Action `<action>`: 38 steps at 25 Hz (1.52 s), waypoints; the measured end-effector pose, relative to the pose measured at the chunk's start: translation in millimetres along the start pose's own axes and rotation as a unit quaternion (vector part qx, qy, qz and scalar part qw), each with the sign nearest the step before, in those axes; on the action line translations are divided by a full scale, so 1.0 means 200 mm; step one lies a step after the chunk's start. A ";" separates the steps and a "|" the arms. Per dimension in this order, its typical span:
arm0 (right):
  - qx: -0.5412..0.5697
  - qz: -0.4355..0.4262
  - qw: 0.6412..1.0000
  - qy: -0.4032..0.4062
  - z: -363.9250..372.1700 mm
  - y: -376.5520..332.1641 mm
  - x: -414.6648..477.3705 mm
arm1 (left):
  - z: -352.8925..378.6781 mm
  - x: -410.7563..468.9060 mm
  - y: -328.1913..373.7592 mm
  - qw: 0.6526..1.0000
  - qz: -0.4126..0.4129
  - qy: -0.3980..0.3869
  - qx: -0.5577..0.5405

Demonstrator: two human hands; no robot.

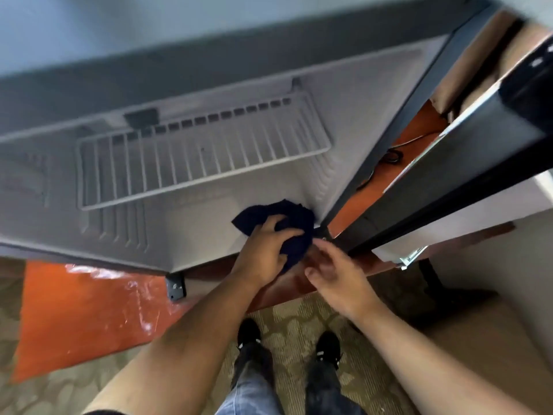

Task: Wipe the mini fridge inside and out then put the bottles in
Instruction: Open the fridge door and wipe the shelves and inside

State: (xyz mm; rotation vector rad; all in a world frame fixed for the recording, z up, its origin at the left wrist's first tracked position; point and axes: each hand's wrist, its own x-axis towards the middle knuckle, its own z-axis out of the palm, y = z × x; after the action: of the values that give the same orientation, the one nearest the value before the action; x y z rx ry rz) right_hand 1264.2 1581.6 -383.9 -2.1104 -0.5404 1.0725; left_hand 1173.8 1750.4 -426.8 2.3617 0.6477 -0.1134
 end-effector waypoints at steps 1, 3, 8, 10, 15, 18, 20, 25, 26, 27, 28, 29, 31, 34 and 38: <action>-0.036 -0.015 0.999 -0.003 0.03 0.00 0.04 | 0.00 -0.05 -0.01 1.000 0.000 0.005 -0.011; -0.078 -0.026 0.996 -0.028 0.08 -0.03 0.11 | -0.02 -0.14 -0.06 0.999 0.001 0.015 -0.043; -0.083 -0.035 0.991 -0.099 0.25 -0.19 0.24 | -0.15 -0.27 -0.18 0.987 -0.033 0.072 -0.140; -0.058 -0.074 0.992 -0.081 0.31 -0.31 0.29 | -0.25 -0.27 -0.20 0.983 -0.016 0.126 -0.134; -0.070 -0.181 0.981 -0.004 0.39 -0.62 0.49 | -0.50 -0.10 -0.38 0.977 -0.051 0.196 -0.067; -0.113 -0.128 0.985 -0.011 0.40 -0.64 0.54 | -0.49 -0.06 -0.50 0.984 -0.156 0.066 0.045; -0.117 -0.079 0.990 -0.014 0.37 -0.57 0.52 | -0.47 -0.04 -0.55 0.977 -0.207 0.045 0.020; -0.126 -0.045 0.991 -0.006 0.21 -0.39 0.42 | -0.41 0.01 -0.53 0.978 -0.192 0.068 0.037; -0.113 -0.037 0.993 -0.001 0.18 -0.36 0.40 | -0.38 0.00 -0.50 0.979 -0.188 0.067 0.048; -0.094 -0.026 0.995 0.003 0.17 -0.33 0.36 | -0.35 -0.01 -0.47 0.980 -0.181 0.063 0.060; -0.074 -0.013 0.997 0.005 0.16 -0.30 0.32 | -0.31 -0.01 -0.42 0.981 -0.166 0.059 0.075; -0.057 0.001 0.998 0.005 0.16 -0.26 0.28 | -0.27 -0.02 -0.37 0.984 -0.146 0.052 0.088; -0.033 0.034 0.999 -0.003 0.15 -0.17 0.16 | -0.18 -0.04 -0.26 0.988 -0.095 0.035 0.116; -0.006 0.050 0.999 -0.002 0.09 -0.06 0.03 | -0.08 -0.09 -0.15 0.991 -0.039 0.035 0.120; 0.013 0.035 0.999 0.027 -0.06 -0.05 -0.05 | -0.13 -0.07 -0.05 0.950 -0.164 0.146 -0.223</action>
State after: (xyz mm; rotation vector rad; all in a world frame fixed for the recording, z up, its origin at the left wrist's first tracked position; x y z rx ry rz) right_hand 1267.2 1577.4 -366.5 -2.1430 -0.4274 1.0517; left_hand 1154.9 1767.3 -409.4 1.8330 1.0827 0.2211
